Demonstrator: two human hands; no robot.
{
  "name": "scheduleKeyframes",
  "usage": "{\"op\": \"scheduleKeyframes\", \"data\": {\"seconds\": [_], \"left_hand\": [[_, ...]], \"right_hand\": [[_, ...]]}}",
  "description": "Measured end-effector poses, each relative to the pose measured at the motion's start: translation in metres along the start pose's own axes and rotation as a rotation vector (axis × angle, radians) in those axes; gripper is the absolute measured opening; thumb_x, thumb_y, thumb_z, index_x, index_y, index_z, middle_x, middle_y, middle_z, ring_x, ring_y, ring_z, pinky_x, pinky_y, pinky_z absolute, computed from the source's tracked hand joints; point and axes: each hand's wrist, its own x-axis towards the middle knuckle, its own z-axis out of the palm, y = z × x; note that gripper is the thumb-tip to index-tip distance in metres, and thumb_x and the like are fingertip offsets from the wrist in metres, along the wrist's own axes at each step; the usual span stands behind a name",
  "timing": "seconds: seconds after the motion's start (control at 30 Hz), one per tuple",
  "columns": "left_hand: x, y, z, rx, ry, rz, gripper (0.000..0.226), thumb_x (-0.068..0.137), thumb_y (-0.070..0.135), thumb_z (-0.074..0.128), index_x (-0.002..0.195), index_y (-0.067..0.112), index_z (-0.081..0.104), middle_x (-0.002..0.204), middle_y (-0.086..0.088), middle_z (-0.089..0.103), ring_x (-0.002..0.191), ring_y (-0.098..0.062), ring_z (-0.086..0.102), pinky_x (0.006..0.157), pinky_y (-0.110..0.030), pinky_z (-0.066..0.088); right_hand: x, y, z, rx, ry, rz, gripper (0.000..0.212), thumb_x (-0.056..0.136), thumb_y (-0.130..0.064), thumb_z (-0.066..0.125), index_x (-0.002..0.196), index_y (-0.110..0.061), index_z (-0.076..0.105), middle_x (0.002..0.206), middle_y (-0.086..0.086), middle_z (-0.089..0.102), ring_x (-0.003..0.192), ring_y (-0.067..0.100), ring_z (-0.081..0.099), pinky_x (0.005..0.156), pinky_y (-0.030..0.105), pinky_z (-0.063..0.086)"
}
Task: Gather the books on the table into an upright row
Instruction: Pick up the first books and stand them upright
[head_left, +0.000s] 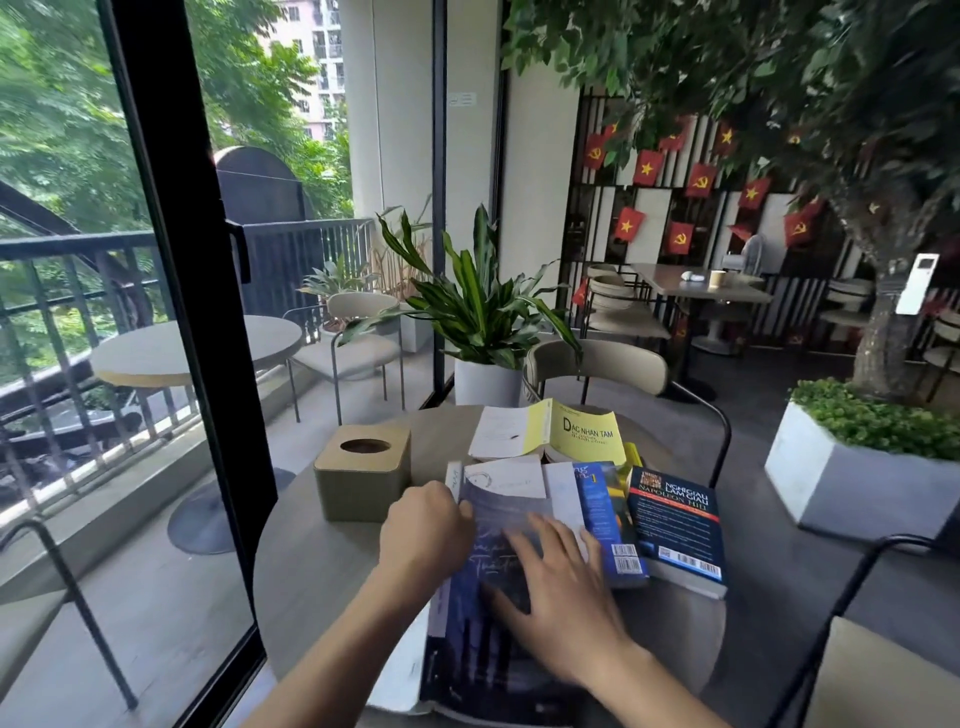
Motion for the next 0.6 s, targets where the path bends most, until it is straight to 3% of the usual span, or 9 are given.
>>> {"op": "scheduleKeyframes", "data": {"seconds": [0.13,0.23,0.3,0.43,0.6], "left_hand": [[-0.022,-0.008,-0.041,-0.117,0.245,0.064,0.037,0.095,0.033,0.046,0.065,0.012,0.044,0.082,-0.016,0.065,0.079,-0.039,0.058,0.062,-0.037,0.037],[-0.043,-0.006,-0.072,-0.158,0.429,0.146,0.040,0.098,0.036,0.044,0.063,0.019,0.032,0.062,0.000,0.047,0.069,-0.034,0.051,0.059,-0.037,0.023],[-0.047,-0.007,-0.079,-0.174,0.580,0.245,0.041,0.097,0.033,0.048,0.064,0.020,0.027,0.058,-0.002,0.045,0.067,-0.037,0.054,0.058,-0.035,0.020],[-0.044,-0.018,-0.068,-0.222,0.782,0.403,0.030,0.097,0.029,0.050,0.072,0.019,0.036,0.053,0.001,0.040,0.045,-0.032,0.052,0.050,-0.026,0.024],[-0.034,-0.038,-0.024,-0.222,0.842,0.430,0.028,0.093,0.030,0.048,0.074,0.010,0.051,0.056,0.001,0.046,0.046,-0.024,0.048,0.052,-0.022,0.017]], "right_hand": [[0.008,-0.017,-0.016,0.184,-0.146,-0.073,0.061,0.085,-0.070,0.035,0.133,-0.034,0.047,0.123,-0.008,0.056,0.117,0.014,0.051,0.100,0.037,0.035],[0.018,-0.034,-0.023,0.545,-0.298,-0.046,0.065,0.087,-0.061,0.049,0.145,-0.038,0.032,0.124,-0.007,0.059,0.101,0.009,0.062,0.091,0.032,0.050],[0.028,-0.045,-0.026,0.618,-0.268,-0.070,0.069,0.091,-0.054,0.051,0.150,-0.035,0.022,0.127,-0.006,0.060,0.097,0.008,0.064,0.088,0.029,0.051],[0.053,-0.057,-0.026,0.676,-0.188,-0.052,0.075,0.093,-0.035,0.057,0.154,-0.032,0.014,0.137,-0.006,0.057,0.104,0.010,0.064,0.092,0.031,0.051],[0.065,-0.063,-0.011,0.634,-0.194,-0.047,0.083,0.087,-0.033,0.059,0.153,-0.036,0.008,0.141,-0.007,0.054,0.114,0.018,0.062,0.093,0.039,0.052]]}}
